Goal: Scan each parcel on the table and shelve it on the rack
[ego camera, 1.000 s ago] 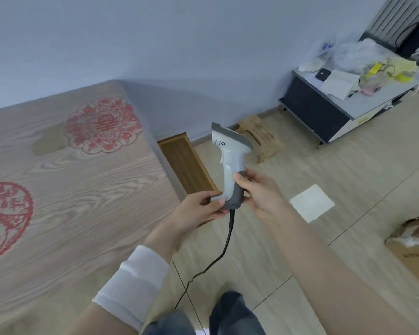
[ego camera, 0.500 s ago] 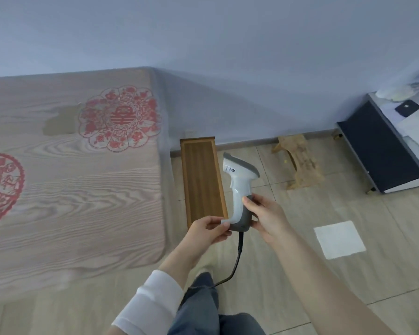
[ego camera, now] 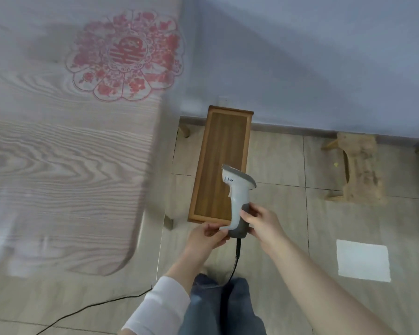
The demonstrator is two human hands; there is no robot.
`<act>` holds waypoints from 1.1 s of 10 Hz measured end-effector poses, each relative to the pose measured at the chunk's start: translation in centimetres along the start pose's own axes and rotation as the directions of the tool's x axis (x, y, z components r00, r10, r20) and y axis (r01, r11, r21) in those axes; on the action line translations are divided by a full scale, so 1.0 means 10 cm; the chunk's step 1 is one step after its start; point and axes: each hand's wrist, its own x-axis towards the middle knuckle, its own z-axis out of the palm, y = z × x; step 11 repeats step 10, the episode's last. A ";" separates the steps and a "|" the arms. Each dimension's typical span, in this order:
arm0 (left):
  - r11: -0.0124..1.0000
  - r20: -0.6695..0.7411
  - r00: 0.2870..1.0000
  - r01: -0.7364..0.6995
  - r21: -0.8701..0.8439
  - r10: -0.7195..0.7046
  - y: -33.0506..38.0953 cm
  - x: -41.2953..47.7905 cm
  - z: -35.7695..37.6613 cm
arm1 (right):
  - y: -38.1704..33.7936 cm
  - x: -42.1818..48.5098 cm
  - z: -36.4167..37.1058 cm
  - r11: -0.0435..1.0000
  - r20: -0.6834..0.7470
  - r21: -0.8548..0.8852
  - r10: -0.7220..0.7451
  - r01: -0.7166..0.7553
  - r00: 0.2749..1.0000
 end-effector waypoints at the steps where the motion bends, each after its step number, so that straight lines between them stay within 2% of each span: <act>1: 1.000 -0.043 0.999 0.004 -0.001 -0.005 -0.38 0.61 -0.02 | 0.36 0.64 0.08 0.999 0.014 -0.037 0.028 -0.028 1.000; 3: 0.997 -0.114 0.993 -0.021 0.068 0.028 -0.79 1.61 -0.04 | 0.78 1.65 0.29 1.000 -0.031 -0.025 0.017 -0.018 0.999; 5: 0.994 -0.203 0.979 -0.005 0.111 0.028 -0.89 2.11 0.03 | 0.95 2.14 0.34 0.996 -0.106 -0.090 -0.033 0.023 0.994; 7: 0.977 -0.285 0.955 -0.026 0.212 0.088 -1.00 2.24 0.08 | 1.11 2.25 0.35 0.977 -0.217 -0.183 -0.144 0.105 0.965; 9: 0.940 -0.321 0.923 -0.105 0.324 0.214 -1.05 2.28 0.08 | 1.23 2.27 0.37 0.955 -0.233 -0.220 -0.248 0.198 0.940; 11: 0.929 -0.349 0.908 -0.098 0.358 0.230 -1.00 2.22 0.15 | 1.17 2.22 0.37 0.939 -0.222 -0.279 -0.266 0.200 0.938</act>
